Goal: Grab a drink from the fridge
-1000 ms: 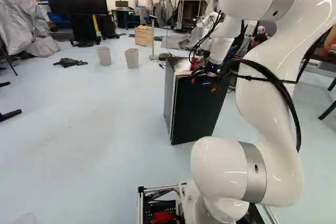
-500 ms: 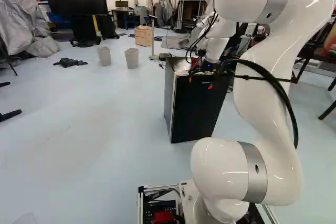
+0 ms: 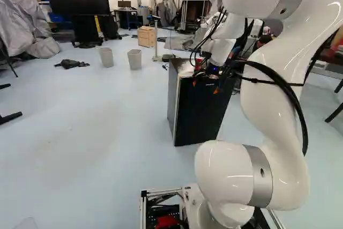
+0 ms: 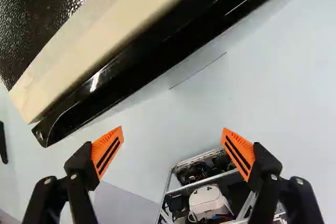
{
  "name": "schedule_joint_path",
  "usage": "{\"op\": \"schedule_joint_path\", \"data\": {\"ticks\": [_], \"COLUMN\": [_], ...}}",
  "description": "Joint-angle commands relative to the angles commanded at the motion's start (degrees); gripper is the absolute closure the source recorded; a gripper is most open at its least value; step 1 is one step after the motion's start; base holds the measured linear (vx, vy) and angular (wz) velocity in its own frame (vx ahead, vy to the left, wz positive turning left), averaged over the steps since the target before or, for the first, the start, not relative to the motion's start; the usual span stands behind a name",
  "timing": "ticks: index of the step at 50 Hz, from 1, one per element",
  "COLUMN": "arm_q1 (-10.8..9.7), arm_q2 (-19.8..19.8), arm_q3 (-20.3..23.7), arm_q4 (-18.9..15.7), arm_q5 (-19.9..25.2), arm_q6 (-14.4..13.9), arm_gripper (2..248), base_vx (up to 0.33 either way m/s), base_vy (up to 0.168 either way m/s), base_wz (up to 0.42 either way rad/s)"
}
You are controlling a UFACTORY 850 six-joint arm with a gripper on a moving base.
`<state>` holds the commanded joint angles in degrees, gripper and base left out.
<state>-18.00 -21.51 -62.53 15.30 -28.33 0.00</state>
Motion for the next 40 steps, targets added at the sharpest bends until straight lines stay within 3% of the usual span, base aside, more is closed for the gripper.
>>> {"op": "schedule_joint_path", "data": {"ticks": [21,40], "arm_q1": [0.2,2.6], "arm_q2": [5.1,9.2], "arm_q3": [6.6,11.5], "arm_q4": [0.0,-1.5], "arm_q5": [11.7,23.1], "arm_q6": [0.0,0.0], "arm_gripper": [3,3], "base_vx": [0.0,0.0], "base_vy": [0.0,0.0], "base_wz": [0.0,0.0]}}
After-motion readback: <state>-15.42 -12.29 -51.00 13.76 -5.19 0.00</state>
